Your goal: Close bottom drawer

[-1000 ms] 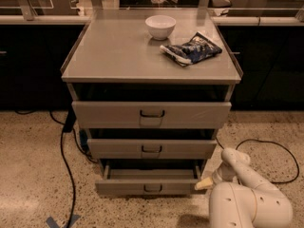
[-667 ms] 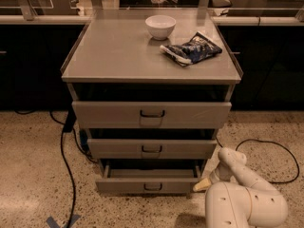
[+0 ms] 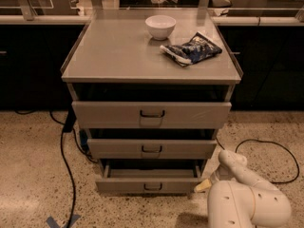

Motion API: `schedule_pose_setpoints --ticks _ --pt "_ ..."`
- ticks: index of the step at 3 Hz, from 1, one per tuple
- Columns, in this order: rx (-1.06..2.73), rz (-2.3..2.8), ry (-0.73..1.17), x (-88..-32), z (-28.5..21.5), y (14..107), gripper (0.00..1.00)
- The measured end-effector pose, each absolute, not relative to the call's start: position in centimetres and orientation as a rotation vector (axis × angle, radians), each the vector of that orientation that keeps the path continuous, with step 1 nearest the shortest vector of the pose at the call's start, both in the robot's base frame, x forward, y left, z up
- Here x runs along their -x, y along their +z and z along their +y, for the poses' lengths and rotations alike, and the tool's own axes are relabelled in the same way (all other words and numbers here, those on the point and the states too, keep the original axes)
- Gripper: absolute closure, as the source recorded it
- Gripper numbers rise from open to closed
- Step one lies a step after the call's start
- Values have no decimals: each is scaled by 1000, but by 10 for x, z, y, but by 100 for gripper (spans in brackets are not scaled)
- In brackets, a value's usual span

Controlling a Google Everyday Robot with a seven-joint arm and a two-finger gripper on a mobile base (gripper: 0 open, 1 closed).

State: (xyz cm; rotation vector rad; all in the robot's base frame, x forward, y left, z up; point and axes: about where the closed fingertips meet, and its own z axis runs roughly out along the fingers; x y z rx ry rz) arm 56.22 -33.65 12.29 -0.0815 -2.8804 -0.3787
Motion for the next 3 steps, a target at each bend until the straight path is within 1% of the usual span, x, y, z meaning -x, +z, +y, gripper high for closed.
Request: schedule_pose_setpoints --ticks 1,2,3 --pt "97 -2981 -349 -562 -349 121 0" --pt "91 -3101 -324 -544 -344 112 0" --pt "92 -3098 -325 -544 -344 112 0"
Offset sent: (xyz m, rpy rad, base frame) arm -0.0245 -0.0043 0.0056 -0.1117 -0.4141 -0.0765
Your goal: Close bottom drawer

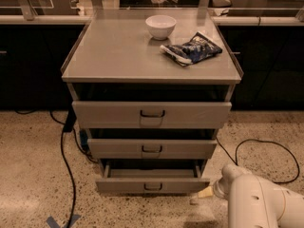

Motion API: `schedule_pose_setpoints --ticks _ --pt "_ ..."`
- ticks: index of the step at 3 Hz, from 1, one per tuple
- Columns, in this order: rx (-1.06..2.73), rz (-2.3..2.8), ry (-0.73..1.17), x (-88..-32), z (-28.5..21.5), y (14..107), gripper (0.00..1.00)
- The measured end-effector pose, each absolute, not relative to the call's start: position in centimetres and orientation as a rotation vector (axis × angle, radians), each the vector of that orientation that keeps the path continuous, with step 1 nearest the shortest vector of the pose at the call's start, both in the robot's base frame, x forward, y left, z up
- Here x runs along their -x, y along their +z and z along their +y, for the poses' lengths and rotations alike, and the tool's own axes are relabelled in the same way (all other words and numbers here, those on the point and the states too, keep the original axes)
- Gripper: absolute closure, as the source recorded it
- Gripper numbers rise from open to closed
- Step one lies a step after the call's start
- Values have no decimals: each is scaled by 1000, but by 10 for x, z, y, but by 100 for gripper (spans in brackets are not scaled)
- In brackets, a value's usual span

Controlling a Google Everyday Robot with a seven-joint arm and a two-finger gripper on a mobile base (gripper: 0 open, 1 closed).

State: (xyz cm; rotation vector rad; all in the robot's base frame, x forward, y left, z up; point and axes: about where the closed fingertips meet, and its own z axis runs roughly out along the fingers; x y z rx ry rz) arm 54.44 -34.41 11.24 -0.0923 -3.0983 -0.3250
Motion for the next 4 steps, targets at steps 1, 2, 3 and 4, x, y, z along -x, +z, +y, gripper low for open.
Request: schedule_pose_setpoints --ticks 1,2,3,4 --pt "128 -3094 -332 -552 -342 110 0" --pt "198 -3100 -369 -567 -340 112 0" --pt "254 -3119 -395 -582 -341 121 0" --pt "314 -3134 -427 -598 -340 131 0"
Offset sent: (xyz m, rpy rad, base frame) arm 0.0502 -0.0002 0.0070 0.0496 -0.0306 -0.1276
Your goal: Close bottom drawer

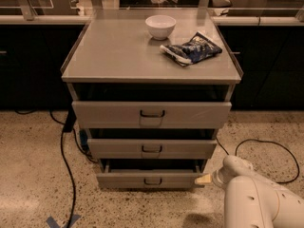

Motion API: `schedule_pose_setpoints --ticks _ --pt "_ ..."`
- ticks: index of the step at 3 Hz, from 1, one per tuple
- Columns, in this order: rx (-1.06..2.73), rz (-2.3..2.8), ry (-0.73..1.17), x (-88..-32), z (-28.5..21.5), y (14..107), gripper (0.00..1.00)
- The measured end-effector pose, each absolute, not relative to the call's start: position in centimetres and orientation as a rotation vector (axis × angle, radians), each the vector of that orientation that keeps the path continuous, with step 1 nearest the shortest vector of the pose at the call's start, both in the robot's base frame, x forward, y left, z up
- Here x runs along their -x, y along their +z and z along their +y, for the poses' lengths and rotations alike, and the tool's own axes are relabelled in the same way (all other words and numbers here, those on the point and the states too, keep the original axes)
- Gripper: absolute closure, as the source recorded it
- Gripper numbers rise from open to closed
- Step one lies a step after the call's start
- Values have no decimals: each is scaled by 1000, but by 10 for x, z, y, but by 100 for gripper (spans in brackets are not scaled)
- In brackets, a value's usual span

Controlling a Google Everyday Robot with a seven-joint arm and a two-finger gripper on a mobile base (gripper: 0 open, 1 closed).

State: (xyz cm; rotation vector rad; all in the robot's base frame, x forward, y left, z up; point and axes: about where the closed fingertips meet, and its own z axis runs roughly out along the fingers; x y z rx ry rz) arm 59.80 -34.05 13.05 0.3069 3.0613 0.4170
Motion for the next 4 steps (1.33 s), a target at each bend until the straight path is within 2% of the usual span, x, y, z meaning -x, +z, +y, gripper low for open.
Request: schedule_pose_setpoints --ticks 3,4 --pt "-561 2941 618 -644 -335 152 0" --pt "-561 2941 618 -644 -335 152 0"
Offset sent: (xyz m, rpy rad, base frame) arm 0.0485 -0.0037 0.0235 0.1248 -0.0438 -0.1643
